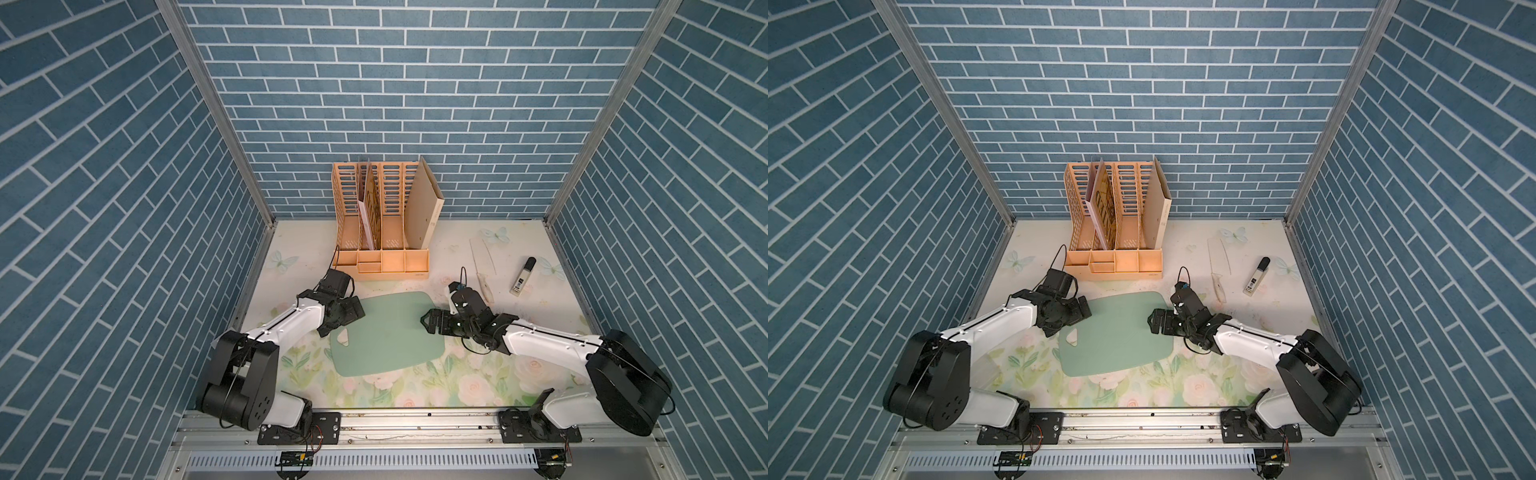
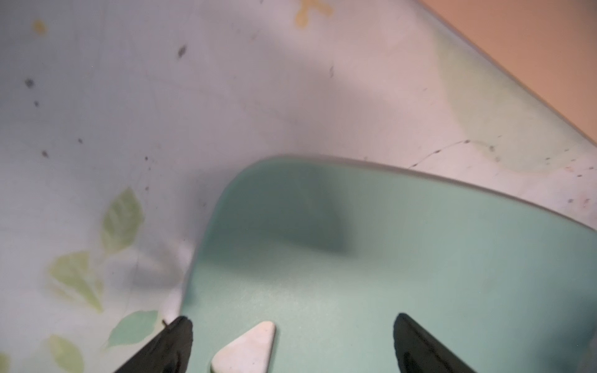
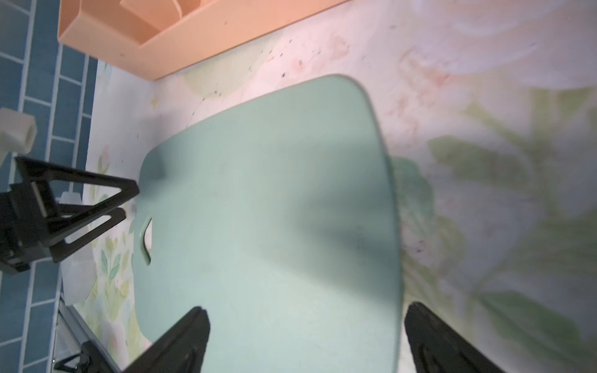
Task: Align the knife with the edge of the cutting board
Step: Adjust the work surface at the center of the board.
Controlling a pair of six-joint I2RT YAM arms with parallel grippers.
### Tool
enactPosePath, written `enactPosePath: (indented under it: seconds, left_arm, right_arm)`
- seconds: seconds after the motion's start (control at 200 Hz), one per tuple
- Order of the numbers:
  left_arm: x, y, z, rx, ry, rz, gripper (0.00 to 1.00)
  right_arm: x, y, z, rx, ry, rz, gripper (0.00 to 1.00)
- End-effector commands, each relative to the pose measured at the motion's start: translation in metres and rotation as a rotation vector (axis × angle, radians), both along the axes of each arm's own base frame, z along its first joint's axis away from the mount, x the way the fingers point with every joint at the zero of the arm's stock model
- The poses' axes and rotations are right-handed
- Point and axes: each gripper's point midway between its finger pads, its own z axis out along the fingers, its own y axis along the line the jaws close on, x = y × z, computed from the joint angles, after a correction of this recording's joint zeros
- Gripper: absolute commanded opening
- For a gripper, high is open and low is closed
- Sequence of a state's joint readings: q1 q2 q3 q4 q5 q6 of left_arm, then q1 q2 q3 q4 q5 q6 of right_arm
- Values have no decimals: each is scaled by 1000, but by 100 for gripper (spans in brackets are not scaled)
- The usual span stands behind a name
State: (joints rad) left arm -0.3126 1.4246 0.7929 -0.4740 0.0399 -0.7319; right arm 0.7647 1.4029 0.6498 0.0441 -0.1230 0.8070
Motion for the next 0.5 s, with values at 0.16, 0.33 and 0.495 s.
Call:
enactPosePath:
  seconds: [0.16, 0.33, 0.495]
  left_arm:
    - [-39, 23, -15, 76, 53, -13, 100]
    - [-62, 20, -24, 8, 59, 18, 100]
    - [-69, 13, -39, -35, 93, 9, 99]
  right_arm:
    - [12, 0, -13, -34, 31, -2, 98]
    - [-2, 5, -33, 7, 99, 19, 97]
    - [-22, 9, -45, 44, 149, 30, 97]
